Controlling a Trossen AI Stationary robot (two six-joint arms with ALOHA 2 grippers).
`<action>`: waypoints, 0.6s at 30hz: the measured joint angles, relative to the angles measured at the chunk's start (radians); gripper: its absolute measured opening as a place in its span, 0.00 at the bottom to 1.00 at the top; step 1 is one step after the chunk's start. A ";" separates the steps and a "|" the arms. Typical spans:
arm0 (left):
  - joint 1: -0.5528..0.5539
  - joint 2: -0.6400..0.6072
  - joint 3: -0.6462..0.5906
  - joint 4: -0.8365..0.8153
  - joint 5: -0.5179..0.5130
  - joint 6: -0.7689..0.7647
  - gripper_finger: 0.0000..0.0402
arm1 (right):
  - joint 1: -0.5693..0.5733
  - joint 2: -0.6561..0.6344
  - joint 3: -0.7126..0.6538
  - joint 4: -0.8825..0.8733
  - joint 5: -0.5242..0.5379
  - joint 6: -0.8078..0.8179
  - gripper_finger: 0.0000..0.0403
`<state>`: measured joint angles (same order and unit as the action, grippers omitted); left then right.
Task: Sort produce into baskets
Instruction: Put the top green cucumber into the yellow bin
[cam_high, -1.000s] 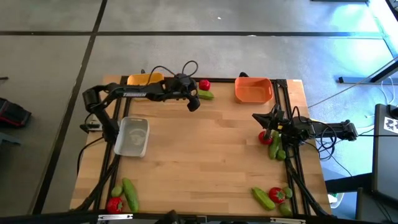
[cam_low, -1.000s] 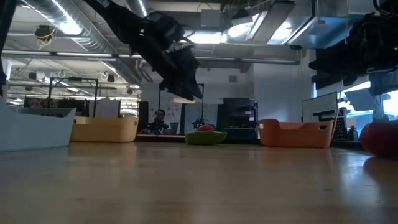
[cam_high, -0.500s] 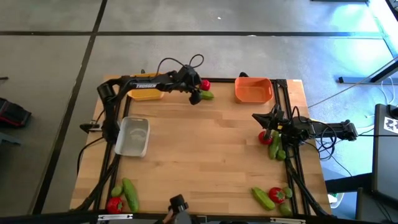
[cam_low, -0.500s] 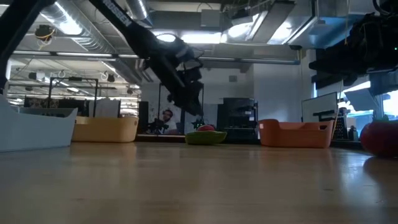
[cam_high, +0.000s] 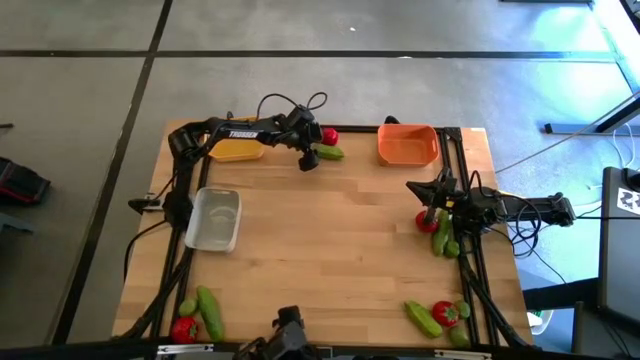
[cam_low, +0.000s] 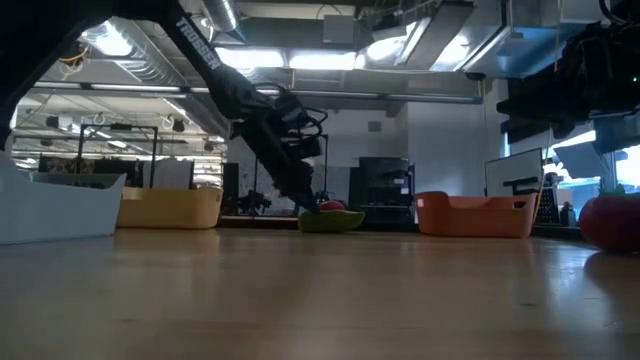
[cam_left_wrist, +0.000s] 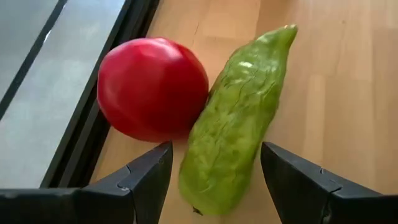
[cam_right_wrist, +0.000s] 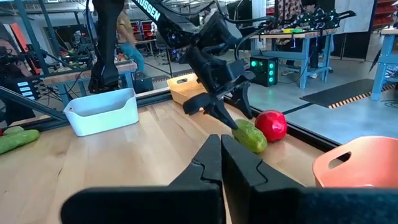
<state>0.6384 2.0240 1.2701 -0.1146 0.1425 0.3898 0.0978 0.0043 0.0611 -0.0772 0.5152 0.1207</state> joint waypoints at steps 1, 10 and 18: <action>0.000 0.003 0.000 -0.001 -0.001 0.009 0.60 | 0.000 0.000 0.000 0.000 0.000 0.000 0.02; -0.003 0.032 -0.002 -0.012 0.015 0.037 0.58 | 0.000 0.000 -0.001 -0.002 0.001 0.000 0.02; -0.003 0.031 -0.002 -0.014 0.015 0.011 0.39 | 0.000 0.000 -0.001 -0.002 0.001 0.000 0.02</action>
<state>0.6355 2.0551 1.2678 -0.1286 0.1576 0.4011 0.0978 0.0040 0.0597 -0.0792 0.5163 0.1207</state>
